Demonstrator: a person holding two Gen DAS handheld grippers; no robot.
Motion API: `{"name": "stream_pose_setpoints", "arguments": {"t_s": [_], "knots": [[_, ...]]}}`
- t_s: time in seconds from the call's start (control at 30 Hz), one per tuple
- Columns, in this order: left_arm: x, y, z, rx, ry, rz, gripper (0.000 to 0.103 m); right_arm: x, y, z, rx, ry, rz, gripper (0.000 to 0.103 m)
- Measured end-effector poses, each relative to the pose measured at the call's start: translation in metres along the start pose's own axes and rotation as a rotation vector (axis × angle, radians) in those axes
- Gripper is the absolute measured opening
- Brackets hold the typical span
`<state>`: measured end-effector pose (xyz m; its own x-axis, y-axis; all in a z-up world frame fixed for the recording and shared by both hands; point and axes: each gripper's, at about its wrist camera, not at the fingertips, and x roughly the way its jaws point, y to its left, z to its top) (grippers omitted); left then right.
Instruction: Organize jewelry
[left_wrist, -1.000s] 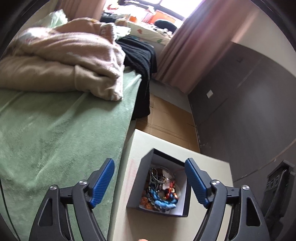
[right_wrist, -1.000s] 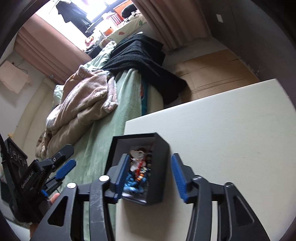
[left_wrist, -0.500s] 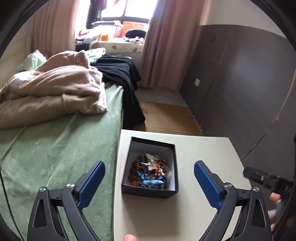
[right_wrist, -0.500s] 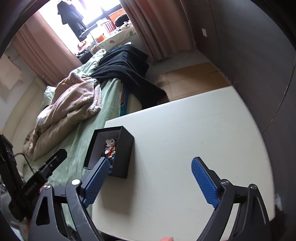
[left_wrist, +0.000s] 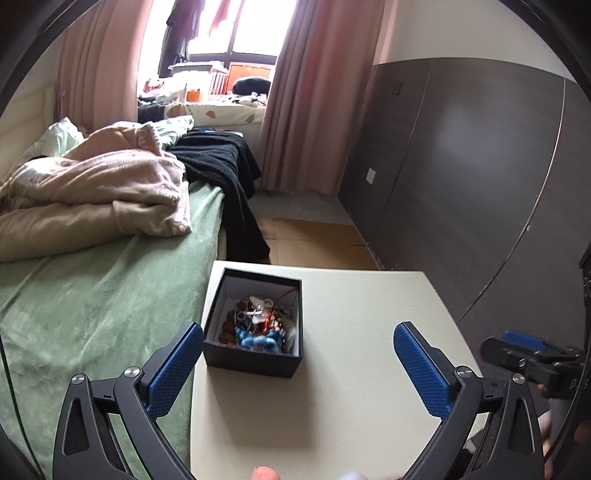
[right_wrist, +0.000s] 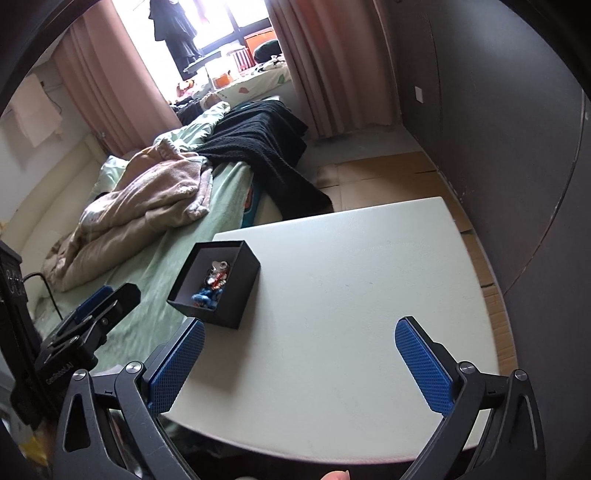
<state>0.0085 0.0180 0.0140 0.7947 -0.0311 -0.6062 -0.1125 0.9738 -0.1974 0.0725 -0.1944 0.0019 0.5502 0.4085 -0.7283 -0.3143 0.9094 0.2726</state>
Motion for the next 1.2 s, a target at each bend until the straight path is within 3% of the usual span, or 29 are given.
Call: {"name": "stream_pose_setpoints", "arguments": {"t_s": [0.2, 0.4, 1.2], "knots": [[-0.004, -0.001, -0.004, 0.033, -0.001, -0.009, 0.103, -0.014, -0.019, -0.007, -0.011, -0.023, -0.032, 0.103], [-0.007, 0.000, -0.002, 0.021, -0.017, -0.017, 0.103, -0.022, -0.029, -0.006, 0.019, -0.048, -0.008, 0.103], [-0.015, -0.010, 0.002, 0.017, -0.058, -0.014, 0.103, -0.025, -0.022, -0.007, 0.004, -0.038, 0.001, 0.103]]}}
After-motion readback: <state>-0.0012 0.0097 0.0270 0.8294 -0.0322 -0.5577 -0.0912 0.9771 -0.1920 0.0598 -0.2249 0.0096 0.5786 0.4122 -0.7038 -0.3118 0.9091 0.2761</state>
